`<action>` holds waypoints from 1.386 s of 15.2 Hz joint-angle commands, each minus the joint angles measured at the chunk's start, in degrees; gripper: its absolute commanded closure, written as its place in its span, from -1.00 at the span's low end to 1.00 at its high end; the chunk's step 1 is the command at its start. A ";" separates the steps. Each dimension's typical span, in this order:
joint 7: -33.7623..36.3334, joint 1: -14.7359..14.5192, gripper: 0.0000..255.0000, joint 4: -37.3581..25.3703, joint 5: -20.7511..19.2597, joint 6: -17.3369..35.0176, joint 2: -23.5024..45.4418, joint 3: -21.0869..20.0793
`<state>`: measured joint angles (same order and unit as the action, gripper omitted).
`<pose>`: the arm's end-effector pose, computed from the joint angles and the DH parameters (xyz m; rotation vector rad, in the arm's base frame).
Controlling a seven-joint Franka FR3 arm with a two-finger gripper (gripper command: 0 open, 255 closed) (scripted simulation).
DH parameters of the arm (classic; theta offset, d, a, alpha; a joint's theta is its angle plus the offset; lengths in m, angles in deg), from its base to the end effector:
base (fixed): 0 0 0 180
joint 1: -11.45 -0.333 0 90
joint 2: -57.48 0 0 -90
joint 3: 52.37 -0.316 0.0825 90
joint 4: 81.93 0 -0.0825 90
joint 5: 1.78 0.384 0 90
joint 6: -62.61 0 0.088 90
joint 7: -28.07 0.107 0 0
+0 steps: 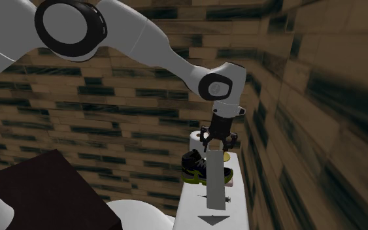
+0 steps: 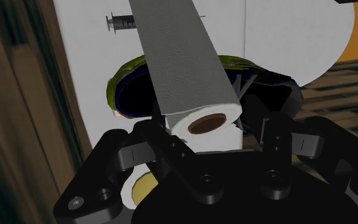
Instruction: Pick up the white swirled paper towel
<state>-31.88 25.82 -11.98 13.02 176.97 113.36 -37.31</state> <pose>0.6708 -0.3043 0.1757 -2.9253 -0.7451 0.1809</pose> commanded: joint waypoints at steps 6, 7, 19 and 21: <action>0.07 -0.11 1.00 0.15 -0.16 -0.84 -0.98 0.15; 0.10 -0.16 1.00 0.24 -0.23 -1.25 -1.47 0.23; 0.56 -0.58 1.00 -0.18 -1.21 -6.78 -6.64 1.08; 0.57 -0.58 1.00 -0.19 -1.22 -6.86 -6.69 1.09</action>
